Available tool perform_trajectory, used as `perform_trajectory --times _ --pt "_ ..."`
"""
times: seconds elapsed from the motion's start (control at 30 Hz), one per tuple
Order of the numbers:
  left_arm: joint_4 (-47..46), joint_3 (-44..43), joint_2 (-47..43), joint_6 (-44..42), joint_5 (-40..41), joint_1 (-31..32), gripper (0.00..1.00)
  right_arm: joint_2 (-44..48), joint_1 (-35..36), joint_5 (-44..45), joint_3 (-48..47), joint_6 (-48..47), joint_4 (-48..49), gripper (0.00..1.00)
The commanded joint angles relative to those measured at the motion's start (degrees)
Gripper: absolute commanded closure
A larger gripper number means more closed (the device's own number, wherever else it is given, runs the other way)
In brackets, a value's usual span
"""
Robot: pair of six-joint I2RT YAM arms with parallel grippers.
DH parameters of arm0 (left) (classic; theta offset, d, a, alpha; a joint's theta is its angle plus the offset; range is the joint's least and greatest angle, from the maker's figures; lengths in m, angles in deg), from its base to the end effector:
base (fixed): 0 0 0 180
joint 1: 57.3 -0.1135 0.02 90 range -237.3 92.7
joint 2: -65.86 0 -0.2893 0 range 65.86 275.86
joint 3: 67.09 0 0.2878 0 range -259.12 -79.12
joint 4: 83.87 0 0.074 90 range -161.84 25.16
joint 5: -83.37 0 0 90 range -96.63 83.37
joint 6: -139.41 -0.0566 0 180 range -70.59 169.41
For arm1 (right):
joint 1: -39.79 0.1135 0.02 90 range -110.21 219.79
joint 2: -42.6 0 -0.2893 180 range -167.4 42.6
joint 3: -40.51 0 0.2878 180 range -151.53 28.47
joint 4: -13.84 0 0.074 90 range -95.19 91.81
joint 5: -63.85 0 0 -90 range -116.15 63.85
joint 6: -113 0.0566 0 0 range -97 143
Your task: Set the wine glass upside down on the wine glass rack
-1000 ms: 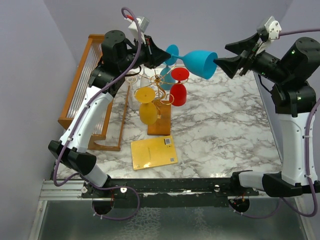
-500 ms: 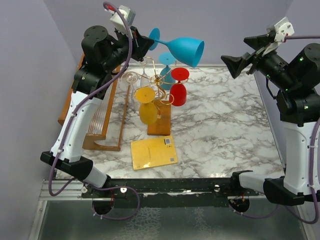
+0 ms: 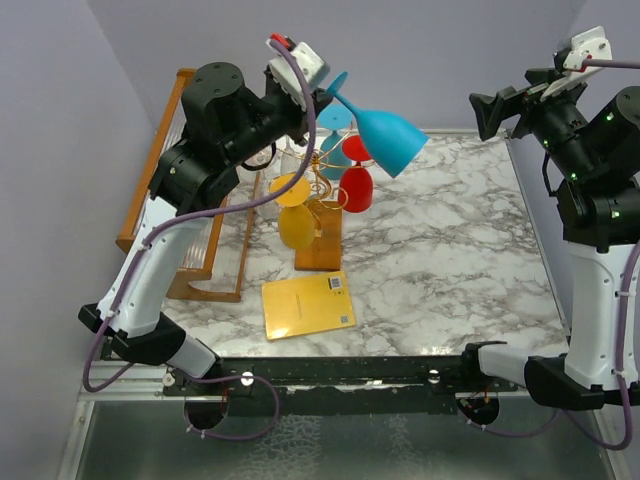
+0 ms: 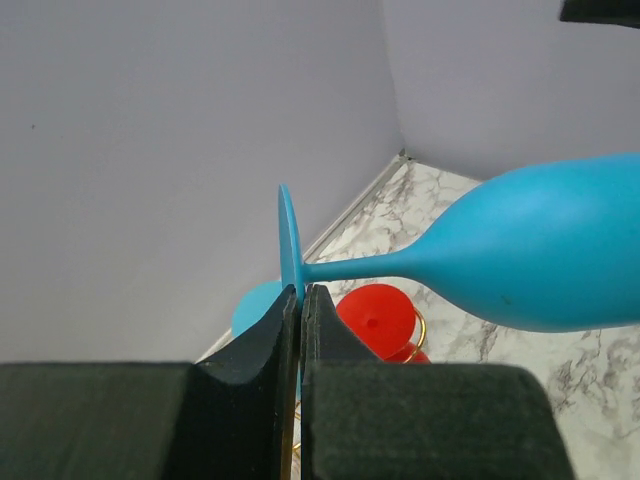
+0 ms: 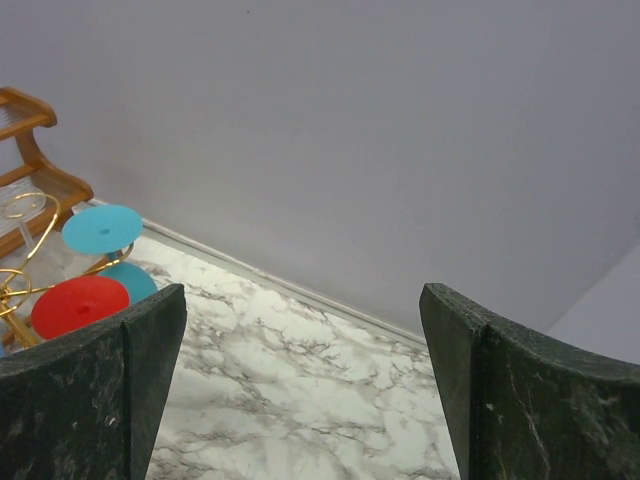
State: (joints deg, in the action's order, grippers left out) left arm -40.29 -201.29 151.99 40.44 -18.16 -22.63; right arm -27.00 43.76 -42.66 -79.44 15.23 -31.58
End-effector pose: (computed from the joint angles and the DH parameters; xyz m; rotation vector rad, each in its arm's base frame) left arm 0.2583 -0.1924 0.6264 0.7126 1.3372 -0.5106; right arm 0.2289 0.0320 0.6173 -0.3821 1.4405 0.1603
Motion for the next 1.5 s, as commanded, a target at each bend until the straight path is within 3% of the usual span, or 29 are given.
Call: perform_trajectory --times 0.0,0.17,0.33,0.63,1.0,1.47 --pt "6.0 -2.2 0.7 -11.9 3.2 4.5 1.0 0.2 -1.0 1.6 0.4 0.7 0.8 0.01" --pt "12.1 -2.2 2.0 -19.3 2.4 10.0 1.0 0.6 -1.9 -0.6 1.5 1.3 1.1 0.0" --pt "16.0 0.8 3.3 -27.6 9.8 15.9 1.0 0.8 -2.5 -2.2 2.1 1.5 1.1 0.0" --pt "17.0 5.3 4.8 -35.4 17.9 21.4 1.0 1.0 -3.0 -5.0 4.0 1.9 1.7 0.0" --pt "16.2 9.2 4.7 -39.0 26.9 23.5 1.0 0.9 -3.3 -5.4 4.6 1.9 1.9 0.01" --pt "15.7 11.2 3.2 -39.8 29.2 23.5 1.0 1.2 -4.7 -8.4 5.4 2.6 2.4 0.0"
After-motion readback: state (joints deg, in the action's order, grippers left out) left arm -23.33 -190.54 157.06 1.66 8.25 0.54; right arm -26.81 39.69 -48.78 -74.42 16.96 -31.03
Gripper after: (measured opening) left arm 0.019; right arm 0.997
